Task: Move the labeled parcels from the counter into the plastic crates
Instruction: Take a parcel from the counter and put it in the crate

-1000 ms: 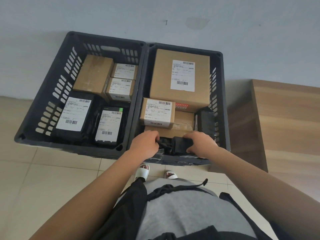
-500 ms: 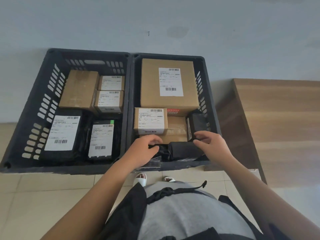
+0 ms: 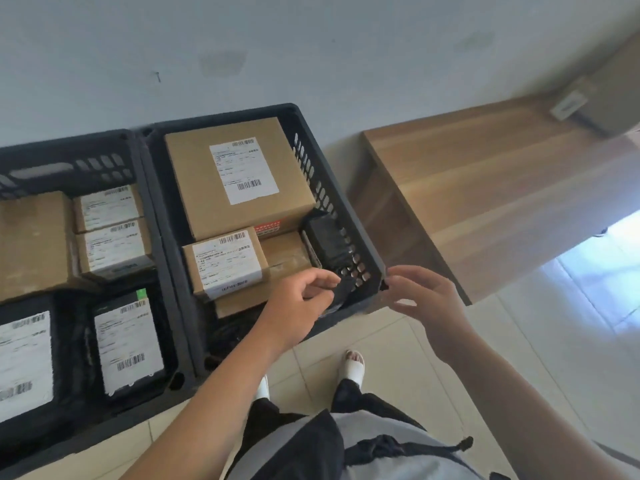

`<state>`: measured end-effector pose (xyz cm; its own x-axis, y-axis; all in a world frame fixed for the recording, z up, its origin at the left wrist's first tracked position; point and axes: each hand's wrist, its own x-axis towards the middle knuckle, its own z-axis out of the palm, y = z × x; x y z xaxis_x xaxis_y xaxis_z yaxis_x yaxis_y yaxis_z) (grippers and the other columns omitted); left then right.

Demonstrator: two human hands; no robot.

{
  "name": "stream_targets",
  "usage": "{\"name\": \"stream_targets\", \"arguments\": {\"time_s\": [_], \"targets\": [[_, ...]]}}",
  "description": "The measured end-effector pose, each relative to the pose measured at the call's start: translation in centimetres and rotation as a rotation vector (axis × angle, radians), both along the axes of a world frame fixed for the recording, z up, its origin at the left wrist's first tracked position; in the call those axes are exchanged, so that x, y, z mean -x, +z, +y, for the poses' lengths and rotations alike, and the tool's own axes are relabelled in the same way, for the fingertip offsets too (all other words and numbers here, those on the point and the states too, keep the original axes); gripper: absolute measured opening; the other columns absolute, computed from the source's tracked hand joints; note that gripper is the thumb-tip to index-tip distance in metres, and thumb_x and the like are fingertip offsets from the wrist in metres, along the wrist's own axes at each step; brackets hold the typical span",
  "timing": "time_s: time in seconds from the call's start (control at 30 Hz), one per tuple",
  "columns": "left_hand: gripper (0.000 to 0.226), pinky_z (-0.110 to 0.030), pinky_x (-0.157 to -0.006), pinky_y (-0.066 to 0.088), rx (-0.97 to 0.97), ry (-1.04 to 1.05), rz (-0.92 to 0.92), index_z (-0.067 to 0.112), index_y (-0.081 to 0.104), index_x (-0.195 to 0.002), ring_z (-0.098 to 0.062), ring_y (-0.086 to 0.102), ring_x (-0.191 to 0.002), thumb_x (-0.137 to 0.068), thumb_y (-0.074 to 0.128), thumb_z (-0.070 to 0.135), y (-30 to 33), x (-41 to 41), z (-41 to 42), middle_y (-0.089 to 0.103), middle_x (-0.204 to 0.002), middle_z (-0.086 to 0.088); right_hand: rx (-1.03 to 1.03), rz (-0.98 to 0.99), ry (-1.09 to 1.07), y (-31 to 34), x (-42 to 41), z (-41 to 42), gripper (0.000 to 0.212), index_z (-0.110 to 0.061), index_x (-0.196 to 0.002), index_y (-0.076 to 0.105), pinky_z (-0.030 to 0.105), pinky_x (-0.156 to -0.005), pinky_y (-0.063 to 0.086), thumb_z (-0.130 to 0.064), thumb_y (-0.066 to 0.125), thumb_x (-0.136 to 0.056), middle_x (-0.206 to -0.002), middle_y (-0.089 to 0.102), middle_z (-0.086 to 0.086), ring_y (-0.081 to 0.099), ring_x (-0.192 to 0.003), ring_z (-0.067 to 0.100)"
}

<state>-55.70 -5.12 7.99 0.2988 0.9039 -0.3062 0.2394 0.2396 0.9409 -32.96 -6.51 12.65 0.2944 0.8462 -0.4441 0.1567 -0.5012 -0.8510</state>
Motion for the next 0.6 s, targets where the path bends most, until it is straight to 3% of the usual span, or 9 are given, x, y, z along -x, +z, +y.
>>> {"name": "stream_targets", "arguments": {"time_s": [0.1, 0.27, 0.47, 0.6], "targets": [[0.021, 0.002, -0.079, 0.046, -0.003, -0.047, -0.02, 0.034, 0.073, -0.112, 0.012, 0.063, -0.103, -0.1, 0.066, 0.018, 1.9, -3.5, 1.0, 0.074, -0.105, 0.024, -0.045, 0.088, -0.109, 0.5, -2.4, -1.1, 0.011, -0.011, -0.101, 0.079, 0.042, -0.082, 0.061, -0.007, 0.07, -0.095, -0.084, 0.077, 0.007, 0.074, -0.078, 0.019], [0.023, -0.018, -0.089, 0.058, 0.009, -0.043, -0.095, 0.031, 0.075, -0.11, -0.001, 0.07, -0.101, -0.1, 0.065, 0.012, 5.5, -12.0, 1.7, 0.077, -0.105, 0.015, -0.142, 0.165, -0.22, 1.0, -8.5, -2.8, 0.012, -0.015, -0.102, 0.08, 0.045, -0.084, 0.059, -0.01, 0.071, -0.096, -0.092, 0.078, 0.007, 0.074, -0.082, 0.019], [0.026, -0.025, -0.077, 0.061, 0.184, -0.087, -0.224, 0.026, 0.08, -0.102, -0.021, 0.077, -0.095, -0.1, 0.063, 0.005, 6.4, -25.2, -0.7, 0.079, -0.104, 0.0, -0.236, 0.287, -0.412, 2.4, -19.7, -5.3, 0.012, -0.013, -0.099, 0.079, 0.04, -0.08, 0.06, -0.007, 0.069, -0.096, -0.09, 0.076, 0.01, 0.072, -0.08, 0.02], [0.026, -0.028, -0.074, 0.063, 0.241, -0.067, -0.242, 0.023, 0.082, -0.097, -0.023, 0.077, -0.089, -0.1, 0.064, 0.005, 5.2, -33.7, -1.4, 0.079, -0.103, -0.008, -0.28, 0.298, -0.548, 1.8, -28.0, -7.8, 0.014, -0.014, -0.1, 0.079, 0.038, -0.081, 0.058, -0.008, 0.067, -0.097, -0.093, 0.077, 0.006, 0.072, -0.084, 0.02]]}}
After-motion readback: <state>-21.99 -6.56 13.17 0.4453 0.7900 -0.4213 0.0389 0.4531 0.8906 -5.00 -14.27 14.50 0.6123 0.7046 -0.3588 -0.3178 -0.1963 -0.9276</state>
